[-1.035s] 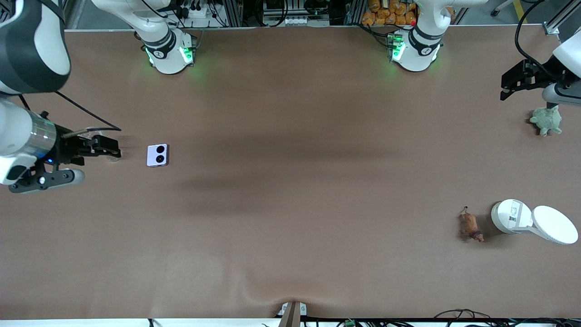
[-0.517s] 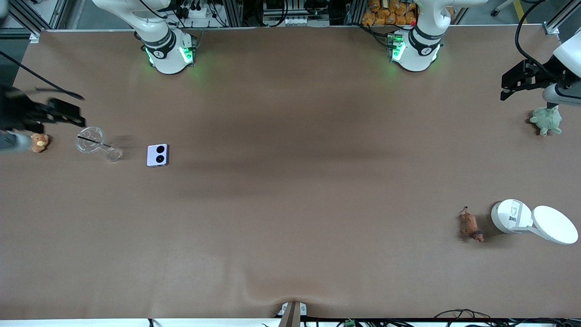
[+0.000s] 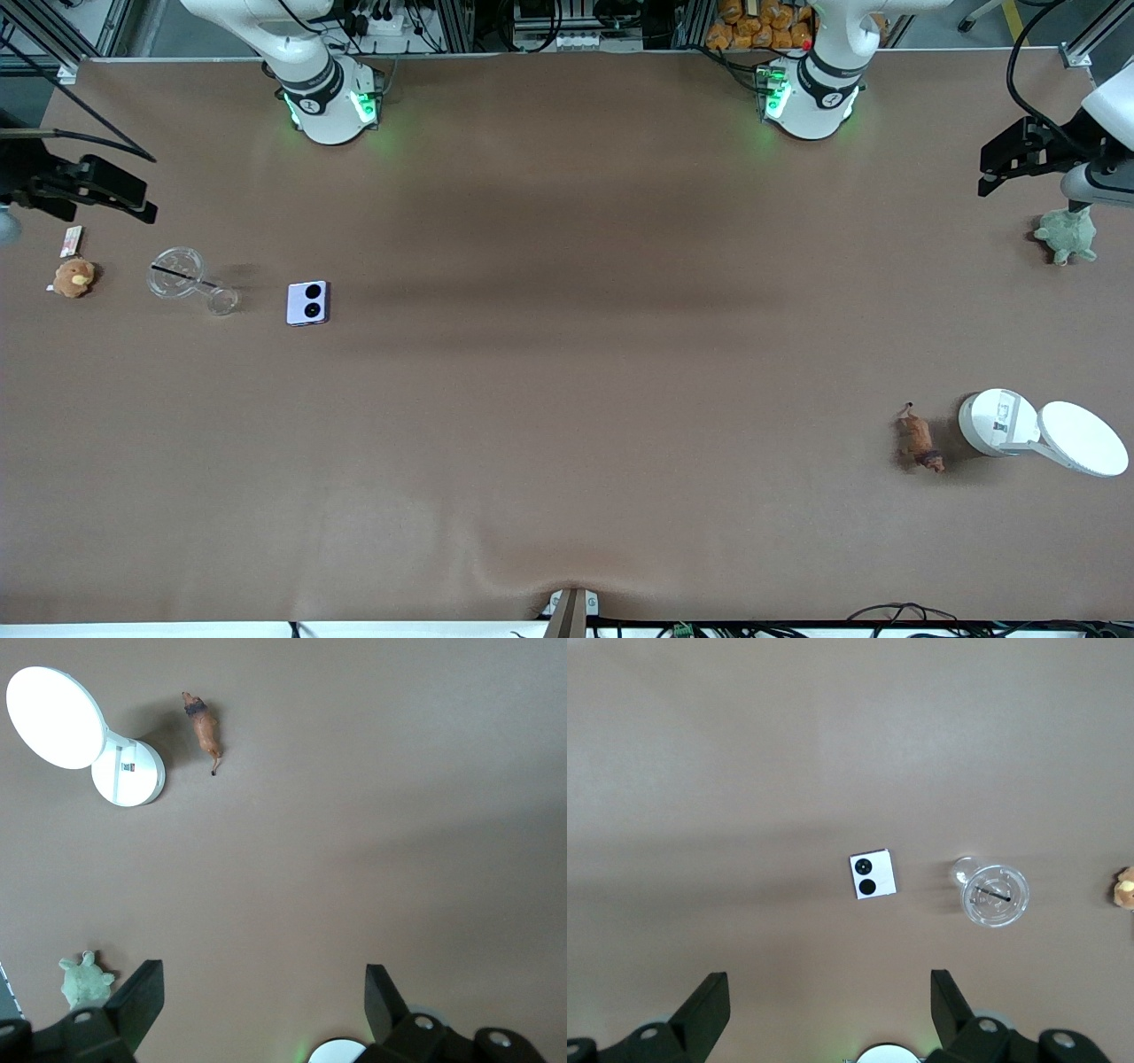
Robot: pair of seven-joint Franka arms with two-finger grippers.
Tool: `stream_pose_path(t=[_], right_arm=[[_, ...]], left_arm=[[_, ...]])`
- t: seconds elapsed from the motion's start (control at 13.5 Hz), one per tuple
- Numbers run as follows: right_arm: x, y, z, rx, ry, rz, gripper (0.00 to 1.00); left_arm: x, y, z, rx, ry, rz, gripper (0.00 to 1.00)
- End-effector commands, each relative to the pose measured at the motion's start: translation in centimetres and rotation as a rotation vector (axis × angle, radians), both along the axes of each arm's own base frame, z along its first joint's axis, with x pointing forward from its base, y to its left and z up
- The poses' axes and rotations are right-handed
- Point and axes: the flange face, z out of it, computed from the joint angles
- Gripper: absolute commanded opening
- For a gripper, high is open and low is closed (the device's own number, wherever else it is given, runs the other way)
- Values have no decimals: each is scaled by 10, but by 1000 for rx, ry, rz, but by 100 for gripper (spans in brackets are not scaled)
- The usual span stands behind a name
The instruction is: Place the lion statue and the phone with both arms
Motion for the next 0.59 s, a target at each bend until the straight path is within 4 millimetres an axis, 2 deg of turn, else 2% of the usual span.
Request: stream_pose_path(t=[0.0,0.22,0.37,0.52], right_arm=[[-29,-6,-4,3,-7,-24,100],[-26,1,8,-6,-36,45,100],[-26,-6,7,-1,-33,33,100],[-26,-4,6,2,-29,31,100]], left_arm=[[2,1,3,-14,-2,-2,100],[2,0,4,-16,-4,-5,100],[2,0,4,-16,-3,-3,100],[2,1,4,-19,-3,-2,100]])
